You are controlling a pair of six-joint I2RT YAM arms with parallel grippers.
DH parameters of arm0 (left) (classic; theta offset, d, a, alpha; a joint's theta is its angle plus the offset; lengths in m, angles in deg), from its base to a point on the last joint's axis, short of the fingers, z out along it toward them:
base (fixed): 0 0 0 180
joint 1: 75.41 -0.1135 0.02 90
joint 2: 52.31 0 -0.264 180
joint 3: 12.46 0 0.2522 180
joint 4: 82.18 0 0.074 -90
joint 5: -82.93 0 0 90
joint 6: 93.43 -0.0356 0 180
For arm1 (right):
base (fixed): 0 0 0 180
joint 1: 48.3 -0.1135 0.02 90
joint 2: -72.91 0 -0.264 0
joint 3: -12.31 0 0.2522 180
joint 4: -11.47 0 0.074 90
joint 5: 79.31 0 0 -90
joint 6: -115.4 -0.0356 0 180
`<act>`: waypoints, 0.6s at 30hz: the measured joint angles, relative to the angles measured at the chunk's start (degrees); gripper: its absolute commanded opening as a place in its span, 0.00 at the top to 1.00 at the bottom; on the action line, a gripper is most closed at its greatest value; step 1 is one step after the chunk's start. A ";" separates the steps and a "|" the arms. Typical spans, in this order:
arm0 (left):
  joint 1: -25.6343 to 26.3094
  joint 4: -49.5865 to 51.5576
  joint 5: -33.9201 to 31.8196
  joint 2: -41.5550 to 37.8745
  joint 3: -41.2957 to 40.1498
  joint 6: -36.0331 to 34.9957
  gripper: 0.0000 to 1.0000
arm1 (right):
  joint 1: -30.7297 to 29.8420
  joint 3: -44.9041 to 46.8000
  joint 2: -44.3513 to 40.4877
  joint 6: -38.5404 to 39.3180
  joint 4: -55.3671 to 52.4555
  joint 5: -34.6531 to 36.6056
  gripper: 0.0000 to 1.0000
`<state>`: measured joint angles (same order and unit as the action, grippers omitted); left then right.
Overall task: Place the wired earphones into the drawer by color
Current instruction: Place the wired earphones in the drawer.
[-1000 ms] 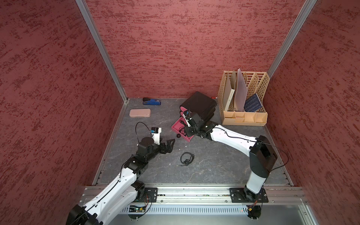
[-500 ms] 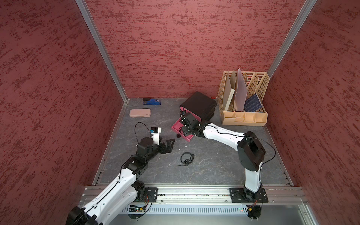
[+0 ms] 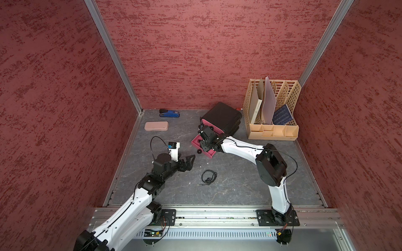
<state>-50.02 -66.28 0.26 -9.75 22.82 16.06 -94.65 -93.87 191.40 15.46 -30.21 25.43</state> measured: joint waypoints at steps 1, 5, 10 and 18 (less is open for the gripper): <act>0.00 0.00 -0.02 0.02 0.00 0.00 0.00 | 0.00 0.00 0.00 0.15 0.02 -0.11 0.54; -0.04 0.00 -0.15 0.00 -0.02 0.00 0.00 | 0.00 1.18 -0.94 0.11 0.44 -0.59 0.48; -0.04 0.00 -0.35 0.00 -0.02 -0.02 0.00 | 0.00 6.40 -6.23 -0.04 0.72 -1.53 0.45; -0.07 0.02 0.28 0.59 0.00 0.02 0.00 | 0.15 15.02 -17.38 -0.50 1.20 -2.23 0.42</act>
<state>-50.09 -66.26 0.55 -9.16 22.82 16.08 -94.50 -78.86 174.03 14.96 -29.01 23.20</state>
